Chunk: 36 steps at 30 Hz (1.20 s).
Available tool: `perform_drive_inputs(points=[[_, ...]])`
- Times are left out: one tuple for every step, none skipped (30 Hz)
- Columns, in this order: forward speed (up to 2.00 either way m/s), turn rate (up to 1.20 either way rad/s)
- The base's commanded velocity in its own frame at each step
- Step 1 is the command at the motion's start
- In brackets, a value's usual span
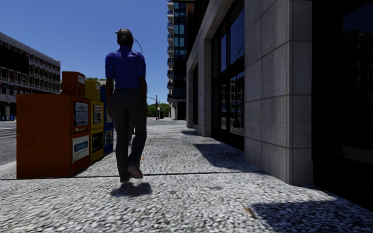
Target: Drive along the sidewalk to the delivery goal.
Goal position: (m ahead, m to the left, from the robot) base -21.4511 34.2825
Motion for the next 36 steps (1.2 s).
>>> perform_drive_inputs(points=[[1.03,-0.25],[1.04,-0.25],[1.04,-0.25],[1.04,-0.25],[1.05,-0.25],[1.06,-0.25],[1.06,-0.25],[1.06,-0.25],[1.06,-0.25],[1.07,-0.25],[1.07,-0.25],[1.08,-0.25],[1.08,-0.25],[1.08,-0.25],[1.09,-0.25],[1.09,-0.25],[1.09,-0.25],[1.12,-0.25],[1.12,-0.25],[1.12,-0.25],[1.12,-0.25],[1.12,-0.25],[1.13,-0.25],[1.13,-0.25],[1.15,-0.25],[1.15,-0.25],[1.15,-0.25],[1.16,-0.23],[1.17,-0.19],[1.17,-0.19],[1.18,-0.14],[1.18,-0.09],[1.19,-0.05],[1.19,-0.05],[1.20,-0.03],[1.20,-0.03]])
